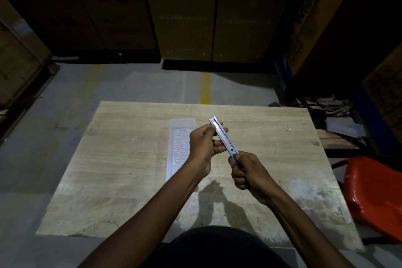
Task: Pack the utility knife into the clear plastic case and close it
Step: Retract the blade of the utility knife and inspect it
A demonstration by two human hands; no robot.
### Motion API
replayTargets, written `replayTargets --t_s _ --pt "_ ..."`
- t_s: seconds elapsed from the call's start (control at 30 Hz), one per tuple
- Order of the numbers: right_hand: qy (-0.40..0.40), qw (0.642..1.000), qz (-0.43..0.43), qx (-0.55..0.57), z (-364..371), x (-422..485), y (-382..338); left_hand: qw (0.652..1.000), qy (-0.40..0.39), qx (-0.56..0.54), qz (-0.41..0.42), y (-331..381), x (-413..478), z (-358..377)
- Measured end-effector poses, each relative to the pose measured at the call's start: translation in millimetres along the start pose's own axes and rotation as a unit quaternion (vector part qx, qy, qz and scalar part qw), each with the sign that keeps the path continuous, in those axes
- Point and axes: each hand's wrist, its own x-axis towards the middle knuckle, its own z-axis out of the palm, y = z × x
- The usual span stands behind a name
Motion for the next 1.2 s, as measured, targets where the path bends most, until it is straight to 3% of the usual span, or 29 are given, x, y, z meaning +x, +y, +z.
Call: replayTargets --t_s 0.17,0.33,0.53,0.6,0.7,0.8,0.97,1.1,1.2 --pt "-0.007 1.000 -0.013 -0.015 -2.7 1.2 0.5 1.000 0.012 -0.002 -0.001 -4.0 2.1 -0.1" --pt "0.034 0.999 -0.018 -0.010 -4.7 9.4 -8.1 0.999 0.026 -0.017 0.013 1.5 7.7 0.6" --pt "0.162 0.968 -0.106 -0.158 -7.4 19.7 -23.5 0.998 0.011 -0.059 0.013 12.2 13.5 3.9" --pt "0.226 0.922 -0.182 -0.257 -3.9 21.2 -29.6 0.996 -0.018 -0.082 0.005 15.0 13.4 7.2" --pt "0.265 0.795 -0.303 -0.454 0.9 20.0 -33.3 0.990 -0.060 -0.128 -0.004 18.2 11.1 10.8" --pt "0.259 0.686 -0.382 -0.562 3.6 17.8 -26.7 0.981 -0.076 -0.178 -0.021 19.3 12.5 10.2" --pt "0.288 0.609 -0.438 -0.596 1.9 20.6 -9.1 0.975 -0.078 -0.203 -0.037 11.2 9.1 5.1" --pt "0.282 0.616 -0.436 -0.592 0.7 22.0 1.4 0.977 -0.076 -0.195 -0.035 7.6 6.7 3.5" --pt "0.250 0.692 -0.412 -0.537 1.6 25.3 0.5 0.980 -0.057 -0.186 -0.033 8.6 8.9 4.1"
